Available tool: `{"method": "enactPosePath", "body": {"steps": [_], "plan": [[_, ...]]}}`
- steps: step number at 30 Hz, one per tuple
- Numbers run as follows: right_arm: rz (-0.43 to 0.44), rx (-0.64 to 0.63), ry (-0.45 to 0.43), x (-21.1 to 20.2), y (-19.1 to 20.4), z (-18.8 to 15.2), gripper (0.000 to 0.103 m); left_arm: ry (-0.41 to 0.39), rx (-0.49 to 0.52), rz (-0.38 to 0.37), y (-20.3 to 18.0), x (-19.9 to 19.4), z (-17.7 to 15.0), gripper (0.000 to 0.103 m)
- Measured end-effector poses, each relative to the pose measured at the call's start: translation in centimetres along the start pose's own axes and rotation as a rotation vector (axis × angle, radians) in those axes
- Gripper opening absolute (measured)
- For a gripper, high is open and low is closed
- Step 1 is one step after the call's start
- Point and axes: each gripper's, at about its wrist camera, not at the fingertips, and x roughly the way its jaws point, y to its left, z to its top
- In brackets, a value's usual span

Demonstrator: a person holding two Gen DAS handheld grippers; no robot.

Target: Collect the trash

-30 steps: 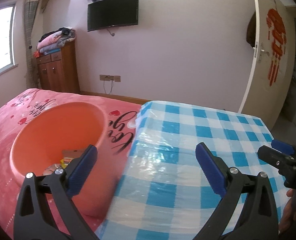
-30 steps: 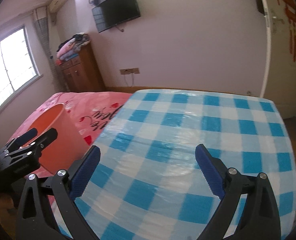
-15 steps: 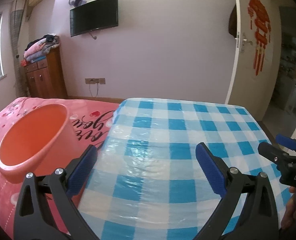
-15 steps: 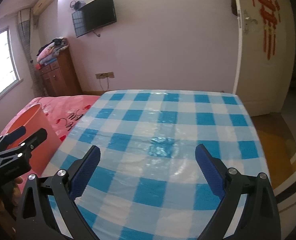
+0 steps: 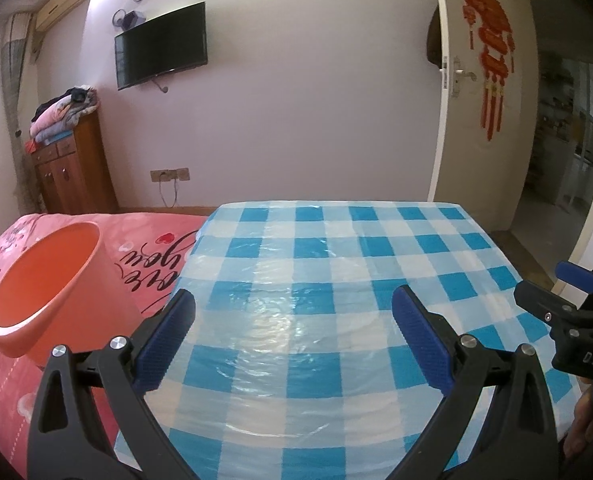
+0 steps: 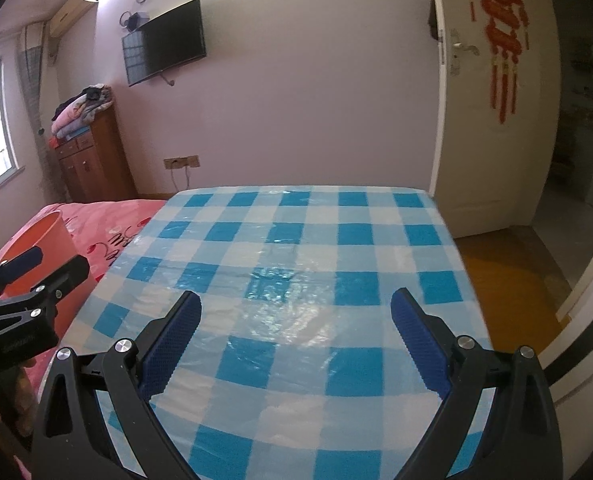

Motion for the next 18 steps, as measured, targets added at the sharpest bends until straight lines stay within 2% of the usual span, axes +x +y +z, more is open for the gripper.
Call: {"method": "enactPosePath", "body": {"steps": [18], "plan": [[-0.1,-0.035,-0.108,-4.7,-0.7,0.0,0.095,-0.072,0.011,-0.051,-2.3,-3.3,0.7,0.099]]}}
